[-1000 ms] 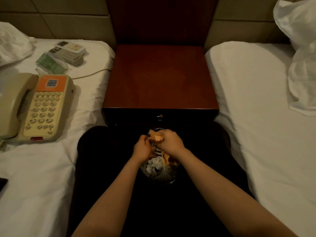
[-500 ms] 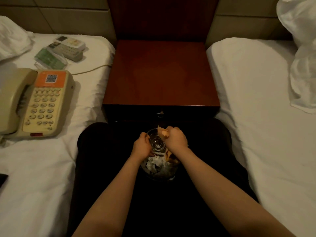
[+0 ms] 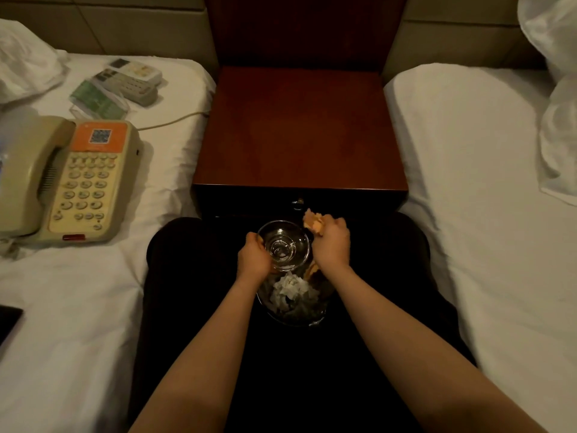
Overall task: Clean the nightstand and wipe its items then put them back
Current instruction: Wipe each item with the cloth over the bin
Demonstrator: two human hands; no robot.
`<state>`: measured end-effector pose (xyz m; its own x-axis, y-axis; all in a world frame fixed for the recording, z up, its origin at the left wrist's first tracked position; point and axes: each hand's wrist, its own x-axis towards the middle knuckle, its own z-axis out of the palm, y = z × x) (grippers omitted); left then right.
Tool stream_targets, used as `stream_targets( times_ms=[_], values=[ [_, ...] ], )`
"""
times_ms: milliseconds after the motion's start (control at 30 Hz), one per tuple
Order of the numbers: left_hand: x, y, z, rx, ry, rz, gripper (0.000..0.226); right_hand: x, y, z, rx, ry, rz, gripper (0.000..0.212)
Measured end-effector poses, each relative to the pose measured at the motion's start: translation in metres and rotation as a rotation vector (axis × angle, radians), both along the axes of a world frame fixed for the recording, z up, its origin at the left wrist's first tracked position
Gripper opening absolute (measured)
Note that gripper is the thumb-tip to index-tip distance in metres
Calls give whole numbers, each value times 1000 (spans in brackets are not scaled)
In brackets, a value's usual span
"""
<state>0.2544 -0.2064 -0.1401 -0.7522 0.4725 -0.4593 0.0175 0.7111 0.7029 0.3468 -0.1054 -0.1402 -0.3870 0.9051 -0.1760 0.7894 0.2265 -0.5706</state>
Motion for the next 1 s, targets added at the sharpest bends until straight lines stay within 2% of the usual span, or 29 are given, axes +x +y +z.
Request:
stream_targets(
  times_ms=[67,133,200,233,300,433,500,533,567,600,633,667,700,767,800,833,900,933,1000],
  values=[
    [-3,-1,-1,-61,56,-74,19,-2,1,5,12,135,44,32],
    [-1,-1,2,-80,77,-157,22,-4,-4,9,33,161,320,41],
    [3,0,3,-83,78,-211,24,-4,-12,7,115,-14,611,50],
    [5,0,3,-78,81,-216,23,-5,-15,5,172,-104,677,51],
    [5,0,3,-67,88,-204,16,-6,-16,2,235,-141,587,52],
    [-2,-2,1,-33,89,-123,13,-2,-7,8,138,140,71,47],
    [-4,0,0,3,57,-47,16,-1,4,9,-22,229,-149,32],
    [-4,1,1,32,27,-9,17,-1,8,9,-181,282,-220,24],
    [-5,2,1,55,2,22,17,-3,8,12,-397,350,-240,26],
    [-5,2,2,73,-14,41,16,-6,6,13,-622,400,-228,41],
    [-6,3,2,87,-30,45,15,-7,0,15,-764,393,-183,59],
    [-5,3,3,107,-55,45,13,-9,-3,15,-796,357,-126,69],
    [-5,2,4,123,-90,51,12,-10,-6,13,-763,316,-96,66],
    [-3,2,8,161,-190,57,19,-9,-5,7,-696,295,-129,48],
    [-3,3,7,168,-206,36,30,-9,-2,5,-699,309,-166,44],
    [-4,2,8,125,-141,-40,42,-9,1,5,-718,321,-203,42],
    [-6,-1,8,-32,189,-299,57,-9,7,4,-767,334,-283,44],
    [-6,-3,10,-36,339,-413,63,-9,10,4,-794,334,-315,46],
    [-5,-6,13,-37,444,-644,71,-8,16,4,-836,350,-386,45]
  ],
)
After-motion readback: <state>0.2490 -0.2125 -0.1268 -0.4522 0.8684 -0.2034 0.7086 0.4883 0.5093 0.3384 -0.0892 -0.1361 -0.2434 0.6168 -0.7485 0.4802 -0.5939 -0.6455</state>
